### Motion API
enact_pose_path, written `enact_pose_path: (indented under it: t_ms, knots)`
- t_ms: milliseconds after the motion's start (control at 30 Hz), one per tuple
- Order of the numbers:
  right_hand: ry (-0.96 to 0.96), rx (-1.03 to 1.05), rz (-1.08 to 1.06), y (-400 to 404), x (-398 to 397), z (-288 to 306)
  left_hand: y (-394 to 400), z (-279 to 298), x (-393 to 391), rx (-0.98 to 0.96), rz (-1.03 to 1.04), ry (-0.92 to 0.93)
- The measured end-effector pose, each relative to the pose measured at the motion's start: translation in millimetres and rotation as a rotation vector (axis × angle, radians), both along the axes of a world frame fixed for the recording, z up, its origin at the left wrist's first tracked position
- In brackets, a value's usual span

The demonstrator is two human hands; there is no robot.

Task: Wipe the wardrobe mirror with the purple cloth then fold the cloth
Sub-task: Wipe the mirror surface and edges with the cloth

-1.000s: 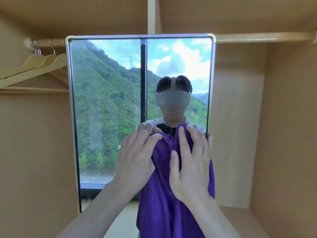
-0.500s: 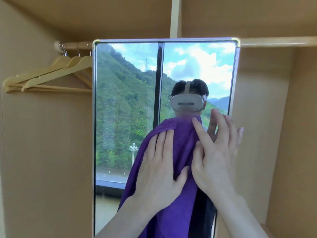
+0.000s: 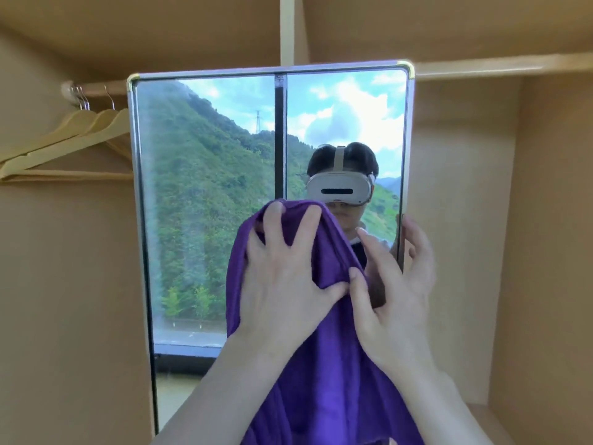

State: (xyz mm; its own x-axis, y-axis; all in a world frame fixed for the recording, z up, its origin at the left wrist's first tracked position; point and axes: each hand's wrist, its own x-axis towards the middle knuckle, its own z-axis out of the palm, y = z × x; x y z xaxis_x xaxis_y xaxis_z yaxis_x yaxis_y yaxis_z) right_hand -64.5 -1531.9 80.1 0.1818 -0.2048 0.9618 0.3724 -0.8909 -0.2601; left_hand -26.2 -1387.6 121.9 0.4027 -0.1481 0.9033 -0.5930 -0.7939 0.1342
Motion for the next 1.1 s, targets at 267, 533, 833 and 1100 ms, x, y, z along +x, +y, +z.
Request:
enact_pose_path:
  t_ms: [267, 533, 833, 1100]
  knots:
    - [-0.105, -0.059, -0.125, 6, 7, 15, 1, -21, -6, -0.015, 0.058, -0.054]
    - [-0.200, -0.174, -0.175, 2, 18, 22, 5, -30, 0, 0.045, 0.102, -0.105]
    - [-0.092, 0.050, 0.024, 2, 14, -13, 6, -33, 2, 0.174, 0.092, -0.149]
    - [0.194, 0.469, 0.218, -2, 7, -24, 16, -16, 11, 0.322, 0.033, -0.203]
